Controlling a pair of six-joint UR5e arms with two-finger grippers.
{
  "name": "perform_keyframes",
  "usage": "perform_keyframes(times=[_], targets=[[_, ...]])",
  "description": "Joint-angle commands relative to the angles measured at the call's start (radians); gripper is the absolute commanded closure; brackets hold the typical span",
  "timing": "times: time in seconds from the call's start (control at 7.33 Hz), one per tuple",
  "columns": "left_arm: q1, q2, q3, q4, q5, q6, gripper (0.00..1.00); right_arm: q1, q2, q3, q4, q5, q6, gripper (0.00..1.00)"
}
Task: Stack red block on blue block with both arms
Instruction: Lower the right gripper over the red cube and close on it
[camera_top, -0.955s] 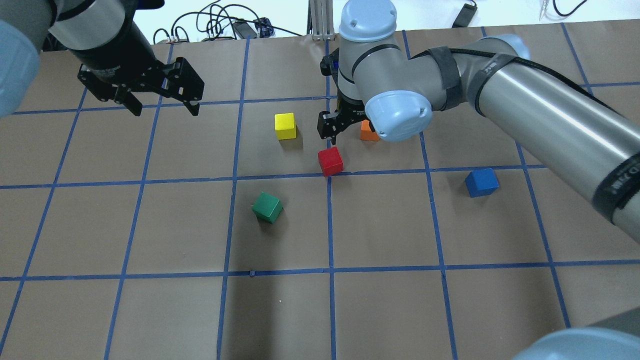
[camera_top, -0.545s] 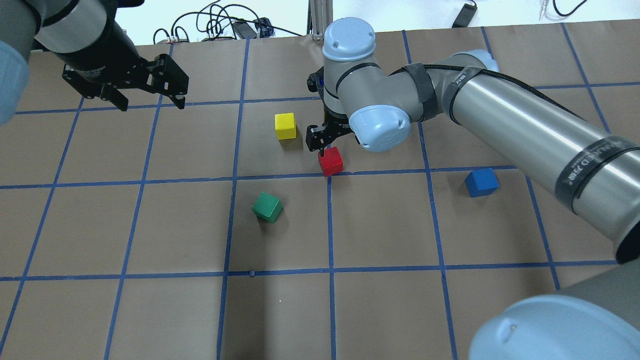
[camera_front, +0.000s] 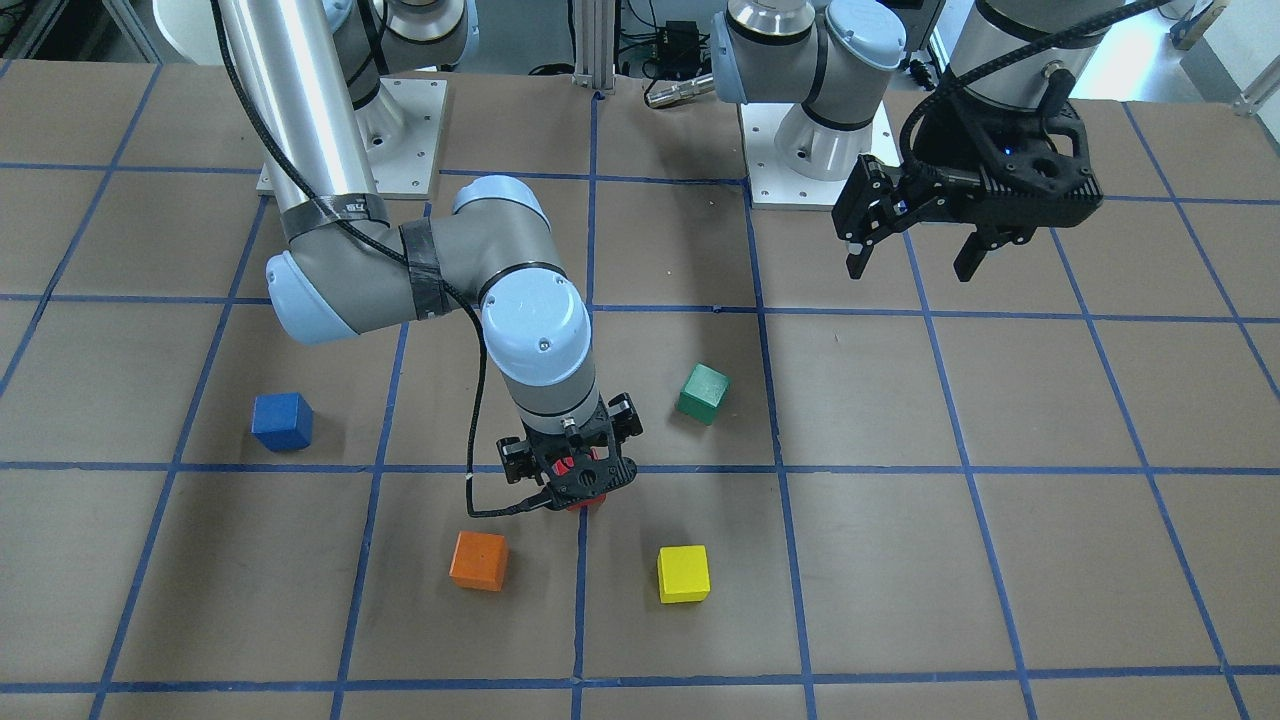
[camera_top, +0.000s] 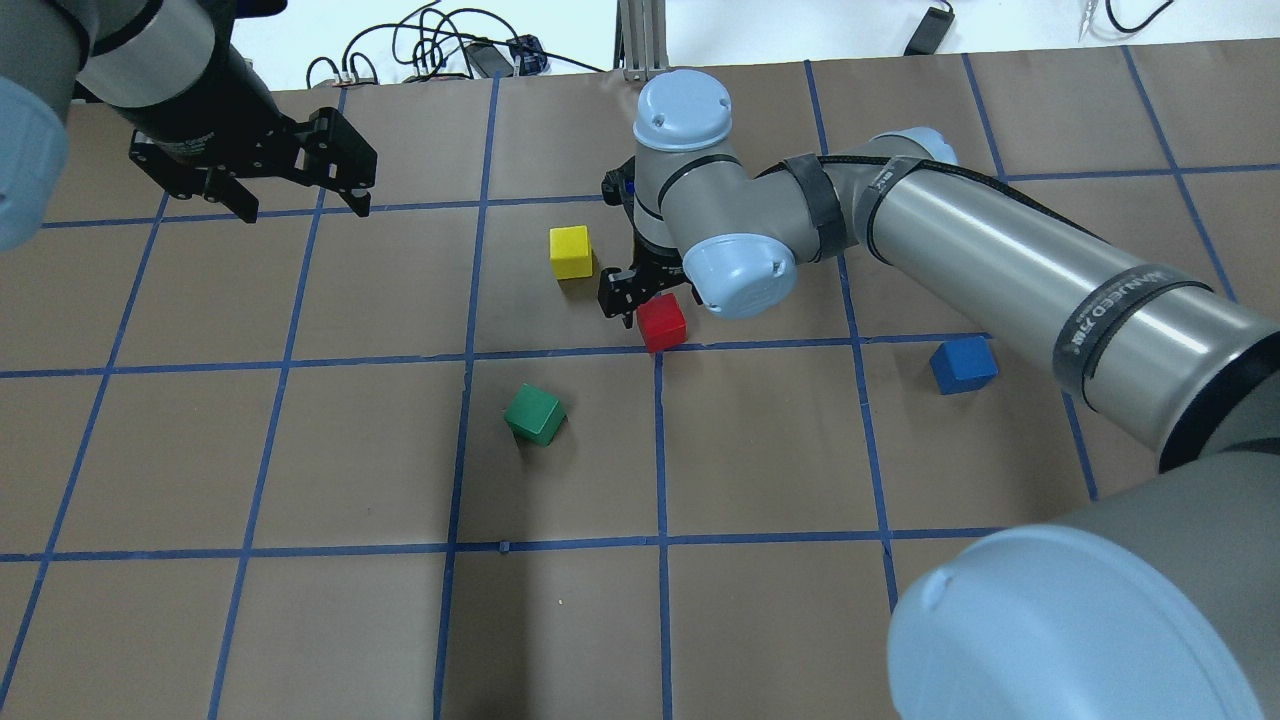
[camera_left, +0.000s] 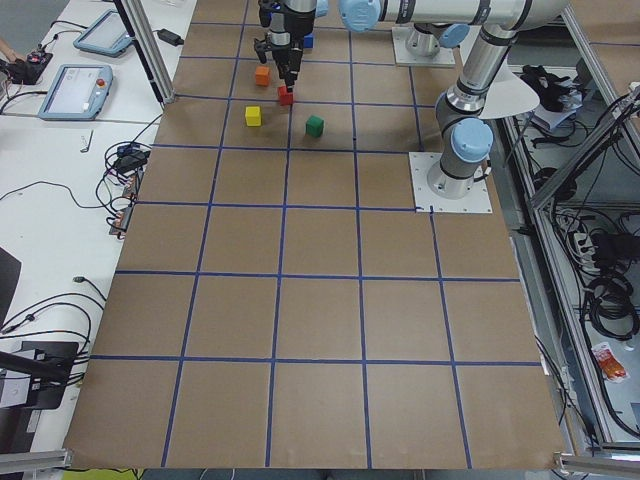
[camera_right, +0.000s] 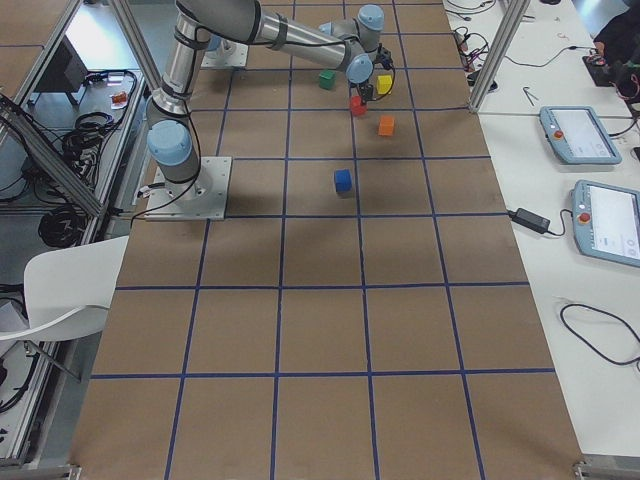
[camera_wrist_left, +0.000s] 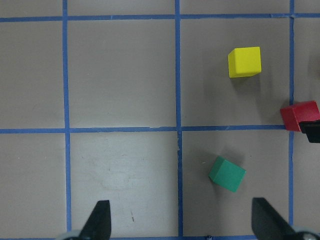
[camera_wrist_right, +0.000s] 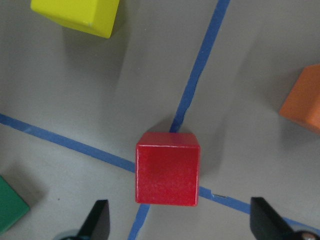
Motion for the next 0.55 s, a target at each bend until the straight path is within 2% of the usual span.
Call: perform_keyframes(times=[0.0, 0.14, 0.27, 0.41], targets=[[0.001, -0.002, 0.009, -0.004, -0.004, 0.004, 0.00, 0.002, 0.019, 0.000, -0.012, -0.001, -0.001, 0.00], [0.001, -0.007, 0.020, -0.008, -0.001, -0.001, 0.00, 0.002, 0.029, 0.003, -0.012, -0.001, -0.001, 0.01], [0.001, -0.007, 0.029, -0.017, 0.003, 0.001, 0.00, 0.002, 0.032, 0.003, -0.012, -0.001, 0.001, 0.07], [0.001, -0.007, 0.028, -0.017, 0.002, 0.002, 0.00, 0.002, 0.032, 0.003, -0.011, -0.001, 0.001, 0.20]])
